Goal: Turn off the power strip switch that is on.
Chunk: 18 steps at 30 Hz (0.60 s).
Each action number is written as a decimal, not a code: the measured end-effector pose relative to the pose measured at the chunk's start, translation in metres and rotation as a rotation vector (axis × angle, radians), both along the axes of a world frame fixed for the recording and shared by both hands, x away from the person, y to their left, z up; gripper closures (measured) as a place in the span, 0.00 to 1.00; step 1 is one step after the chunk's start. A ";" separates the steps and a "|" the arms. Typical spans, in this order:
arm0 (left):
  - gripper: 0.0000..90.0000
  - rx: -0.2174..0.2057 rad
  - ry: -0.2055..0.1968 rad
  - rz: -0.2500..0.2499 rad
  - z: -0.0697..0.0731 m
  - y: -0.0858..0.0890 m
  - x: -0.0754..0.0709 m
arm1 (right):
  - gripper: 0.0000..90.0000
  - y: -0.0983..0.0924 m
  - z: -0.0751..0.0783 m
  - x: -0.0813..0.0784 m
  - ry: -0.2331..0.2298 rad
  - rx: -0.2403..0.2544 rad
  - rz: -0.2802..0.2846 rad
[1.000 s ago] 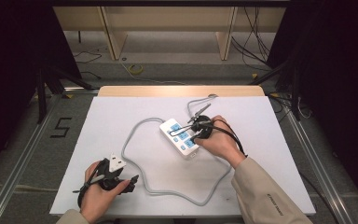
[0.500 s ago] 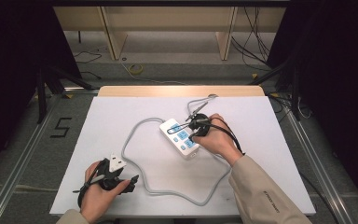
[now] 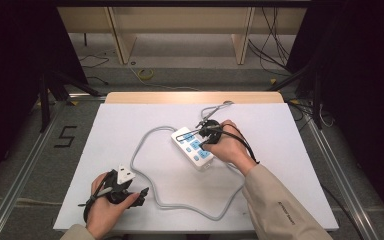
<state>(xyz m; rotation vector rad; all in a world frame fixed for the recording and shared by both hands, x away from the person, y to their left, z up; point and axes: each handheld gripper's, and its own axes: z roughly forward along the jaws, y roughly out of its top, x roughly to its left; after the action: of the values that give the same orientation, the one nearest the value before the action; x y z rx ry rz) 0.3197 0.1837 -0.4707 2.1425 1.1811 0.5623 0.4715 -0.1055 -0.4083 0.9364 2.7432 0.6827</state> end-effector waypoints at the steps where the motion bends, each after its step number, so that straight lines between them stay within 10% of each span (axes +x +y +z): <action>1: 0.19 0.000 0.000 -0.001 0.000 0.000 0.000 | 1.00 0.000 0.000 0.000 0.001 -0.001 0.004; 18: 0.19 0.000 -0.001 -0.003 0.000 0.000 0.000 | 1.00 0.013 -0.001 0.007 -0.003 0.003 0.004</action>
<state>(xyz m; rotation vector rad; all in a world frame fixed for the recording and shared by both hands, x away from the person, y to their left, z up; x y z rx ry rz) 0.3200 0.1834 -0.4706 2.1437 1.1769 0.5627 0.4788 -0.0924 -0.4090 0.9296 2.7436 0.6882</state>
